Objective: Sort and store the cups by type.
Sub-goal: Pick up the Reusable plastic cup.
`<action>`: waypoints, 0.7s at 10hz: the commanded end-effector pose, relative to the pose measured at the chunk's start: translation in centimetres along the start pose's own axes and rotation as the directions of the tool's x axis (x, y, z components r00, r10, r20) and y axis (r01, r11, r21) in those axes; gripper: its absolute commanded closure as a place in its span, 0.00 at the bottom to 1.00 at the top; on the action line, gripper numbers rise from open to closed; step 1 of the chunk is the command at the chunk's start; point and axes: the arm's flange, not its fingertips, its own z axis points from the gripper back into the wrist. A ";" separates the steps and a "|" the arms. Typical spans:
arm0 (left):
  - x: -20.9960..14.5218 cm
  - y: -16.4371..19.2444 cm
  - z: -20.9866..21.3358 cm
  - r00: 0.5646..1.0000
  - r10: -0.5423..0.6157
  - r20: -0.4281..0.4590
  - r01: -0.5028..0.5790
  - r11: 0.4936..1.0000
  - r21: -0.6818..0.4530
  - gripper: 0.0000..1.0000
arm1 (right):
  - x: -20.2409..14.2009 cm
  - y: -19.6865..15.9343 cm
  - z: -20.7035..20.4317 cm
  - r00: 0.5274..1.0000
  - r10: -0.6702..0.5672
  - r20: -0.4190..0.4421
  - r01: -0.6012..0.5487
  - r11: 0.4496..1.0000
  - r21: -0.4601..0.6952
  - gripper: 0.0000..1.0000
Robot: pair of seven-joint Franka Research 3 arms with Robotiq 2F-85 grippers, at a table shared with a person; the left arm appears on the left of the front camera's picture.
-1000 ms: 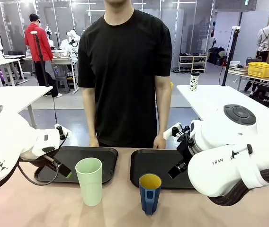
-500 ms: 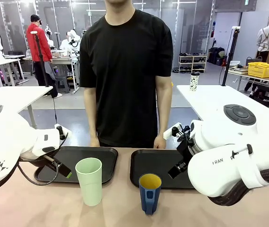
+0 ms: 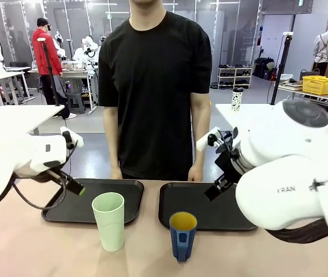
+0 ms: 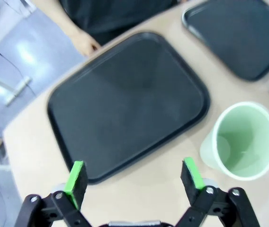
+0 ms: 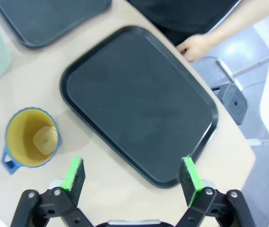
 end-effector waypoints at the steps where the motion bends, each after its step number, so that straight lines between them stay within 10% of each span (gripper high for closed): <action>1: -1.1 -1.9 3.2 0.999 -0.003 0.040 0.001 0.999 0.045 0.00 | 1.0 1.2 2.8 1.000 -0.016 -0.012 0.016 0.998 -0.067 0.00; 7: 1.9 -1.2 4.5 0.996 -0.041 0.073 0.038 0.998 0.046 0.00 | 1.4 1.2 4.9 1.000 0.014 0.022 -0.012 0.998 -0.061 0.00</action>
